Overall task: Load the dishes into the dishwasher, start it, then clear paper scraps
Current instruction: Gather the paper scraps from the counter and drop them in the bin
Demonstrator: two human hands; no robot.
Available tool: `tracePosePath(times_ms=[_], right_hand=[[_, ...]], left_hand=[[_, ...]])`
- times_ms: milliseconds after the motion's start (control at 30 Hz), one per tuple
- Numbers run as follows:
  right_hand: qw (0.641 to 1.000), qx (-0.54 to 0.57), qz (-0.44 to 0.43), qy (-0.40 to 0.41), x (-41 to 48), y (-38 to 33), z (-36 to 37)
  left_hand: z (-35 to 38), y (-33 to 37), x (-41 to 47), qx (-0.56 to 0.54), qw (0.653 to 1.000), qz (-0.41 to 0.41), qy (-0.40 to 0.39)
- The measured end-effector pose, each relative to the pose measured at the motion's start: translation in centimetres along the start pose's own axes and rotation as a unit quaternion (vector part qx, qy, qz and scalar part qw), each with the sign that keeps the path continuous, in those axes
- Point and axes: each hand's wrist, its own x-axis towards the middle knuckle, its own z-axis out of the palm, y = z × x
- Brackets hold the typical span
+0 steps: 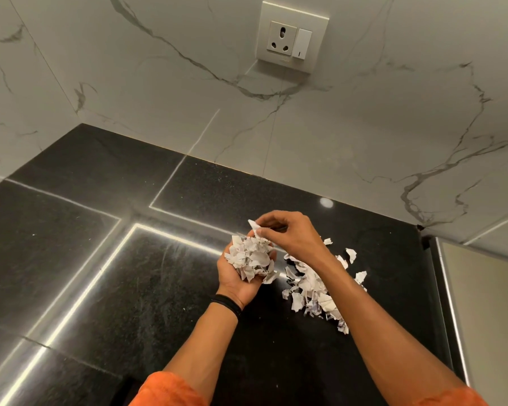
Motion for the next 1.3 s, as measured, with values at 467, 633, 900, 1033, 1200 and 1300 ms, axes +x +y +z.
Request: tracePosePath(times_ms=[467, 633, 900, 1033, 1200, 1300], right_hand=[[0.997, -0.07, 0.015, -0.017, 2.0, 1.3, 0.6], [0.994, -0.026, 0.077, 0.075, 2.5, 4.0, -1.3], [0.956, -0.274, 0.015, -0.104, 3.3, 7.0, 1.8], [0.934, -0.335, -0.058, -0.109, 3.3, 7.7, 3.1], [0.946, -0.317, -0.026, -0.062, 2.3, 8.4, 2.9], [0.985, -0.165, 0.053, 0.023, 1.4, 7.7, 2.7]], left_hand=[[0.1, 0.4, -0.3, -0.003, 1.0, -0.021, -0.01], [-0.1, 1.4, -0.5, -0.009, 1.0, -0.003, -0.005], [-1.5, 3.1, -0.5, -0.012, 1.0, 0.027, 0.001], [-2.0, 3.6, -0.6, -0.018, 0.999, 0.035, 0.012], [-1.7, 3.3, -0.5, -0.017, 0.999, 0.036, 0.028], [-1.4, 2.8, -0.4, -0.006, 0.999, 0.039, 0.035]])
